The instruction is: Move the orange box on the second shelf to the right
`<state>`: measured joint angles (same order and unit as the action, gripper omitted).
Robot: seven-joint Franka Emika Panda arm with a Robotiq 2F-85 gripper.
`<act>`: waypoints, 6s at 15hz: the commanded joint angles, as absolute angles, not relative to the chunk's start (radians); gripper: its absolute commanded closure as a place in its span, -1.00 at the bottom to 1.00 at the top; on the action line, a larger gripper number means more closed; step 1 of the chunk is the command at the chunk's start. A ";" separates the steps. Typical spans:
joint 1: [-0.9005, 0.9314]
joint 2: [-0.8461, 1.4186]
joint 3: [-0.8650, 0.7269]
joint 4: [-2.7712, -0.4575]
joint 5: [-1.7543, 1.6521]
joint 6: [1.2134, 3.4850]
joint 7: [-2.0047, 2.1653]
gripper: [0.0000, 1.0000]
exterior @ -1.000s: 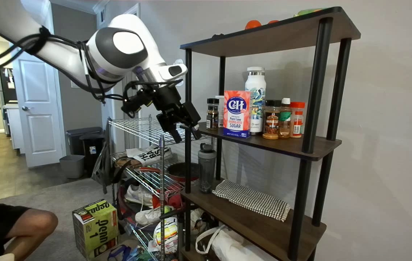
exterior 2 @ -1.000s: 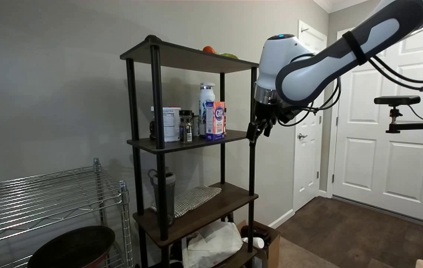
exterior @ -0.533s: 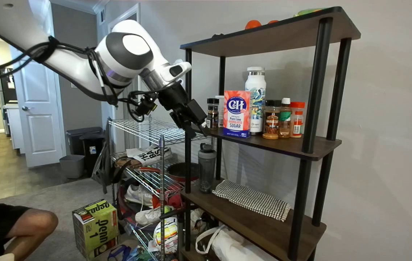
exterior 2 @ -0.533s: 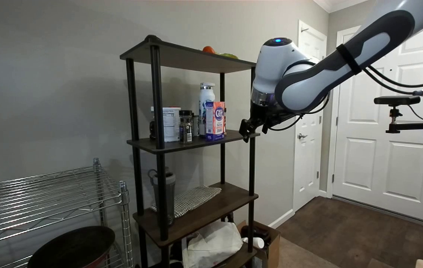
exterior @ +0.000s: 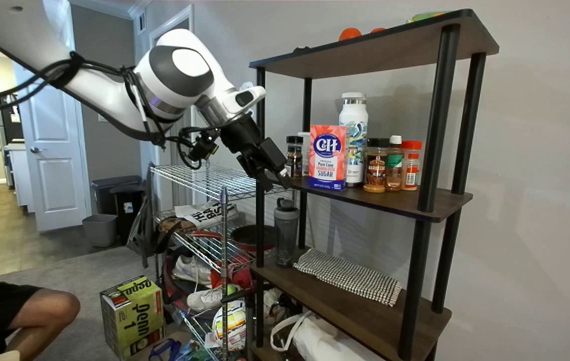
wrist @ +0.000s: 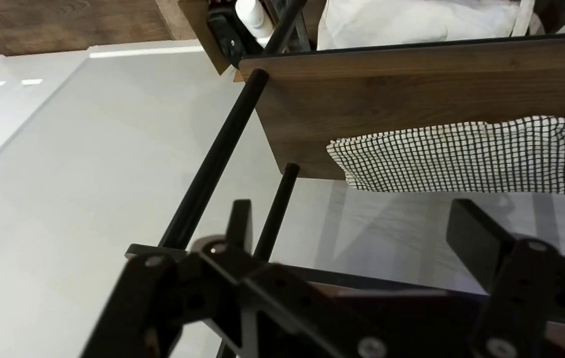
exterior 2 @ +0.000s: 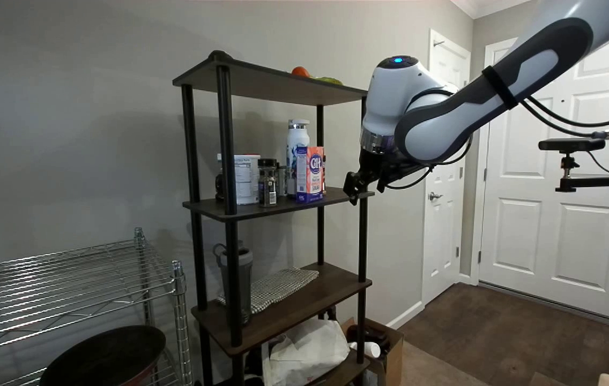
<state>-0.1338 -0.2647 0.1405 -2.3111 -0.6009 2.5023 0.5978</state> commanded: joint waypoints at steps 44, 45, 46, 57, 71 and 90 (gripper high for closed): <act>0.087 0.248 0.098 -1.699 -1.657 2.238 2.084 -1.00; 0.087 0.245 0.097 -1.702 -1.655 2.232 2.081 -1.00; 0.088 0.241 0.096 -1.708 -1.651 2.224 2.077 -1.00; 0.125 0.133 0.121 -1.862 -1.601 2.189 2.062 -0.60; 0.128 0.125 0.129 -1.892 -1.574 2.234 2.046 -1.00; 0.123 0.252 0.090 -1.739 -1.602 2.207 2.037 0.17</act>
